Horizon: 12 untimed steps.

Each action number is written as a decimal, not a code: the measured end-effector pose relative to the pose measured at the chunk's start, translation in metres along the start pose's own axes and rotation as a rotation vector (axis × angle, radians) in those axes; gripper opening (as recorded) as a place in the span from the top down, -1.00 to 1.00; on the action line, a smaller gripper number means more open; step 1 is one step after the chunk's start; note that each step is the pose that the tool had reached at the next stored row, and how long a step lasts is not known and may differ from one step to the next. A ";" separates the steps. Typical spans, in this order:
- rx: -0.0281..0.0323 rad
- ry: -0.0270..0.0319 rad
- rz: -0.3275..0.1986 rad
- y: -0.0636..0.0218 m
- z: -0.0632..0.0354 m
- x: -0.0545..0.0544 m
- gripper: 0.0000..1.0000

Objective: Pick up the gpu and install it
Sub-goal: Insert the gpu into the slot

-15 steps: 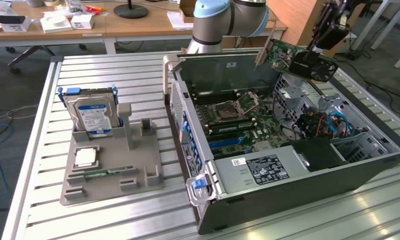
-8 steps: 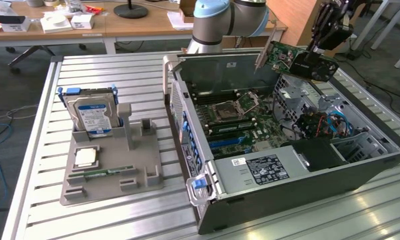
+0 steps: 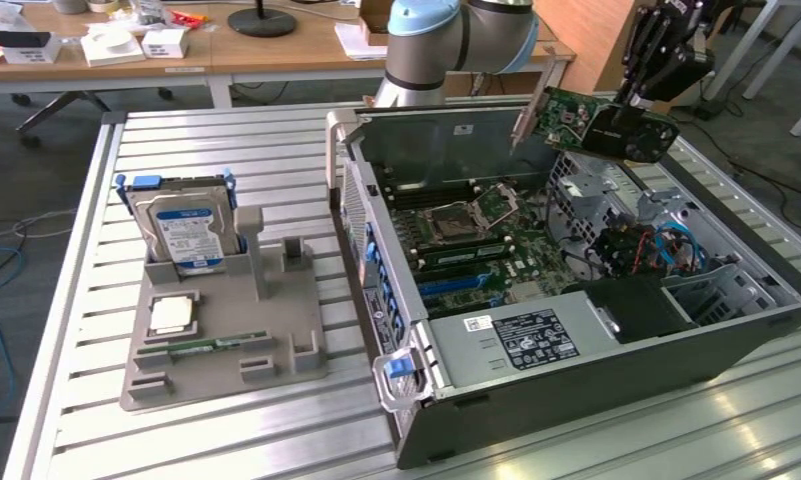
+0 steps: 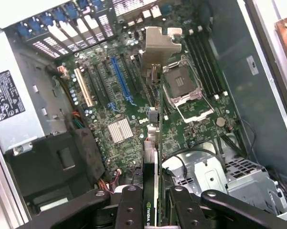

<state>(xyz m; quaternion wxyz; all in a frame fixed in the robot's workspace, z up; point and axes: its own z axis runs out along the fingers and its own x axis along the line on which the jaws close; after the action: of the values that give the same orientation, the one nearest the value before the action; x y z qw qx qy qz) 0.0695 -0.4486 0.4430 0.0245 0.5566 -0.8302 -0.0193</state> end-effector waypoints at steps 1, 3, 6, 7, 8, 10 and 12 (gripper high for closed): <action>0.0007 0.0020 -0.010 0.0000 0.0000 0.000 0.49; 0.0024 0.0064 -0.030 0.0001 0.0000 0.000 0.49; 0.0049 0.0127 -0.059 0.0003 0.0000 0.000 0.49; 0.0057 0.0148 -0.068 0.0003 0.0000 0.000 0.49; 0.0064 0.0168 -0.078 0.0004 0.0001 0.000 0.49; 0.0078 0.0201 -0.098 0.0004 0.0001 0.000 0.49; 0.0092 0.0237 -0.121 0.0004 0.0000 0.000 0.49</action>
<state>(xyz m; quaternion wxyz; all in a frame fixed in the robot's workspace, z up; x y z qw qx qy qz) 0.0690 -0.4486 0.4430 0.0306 0.6061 -0.7947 -0.0104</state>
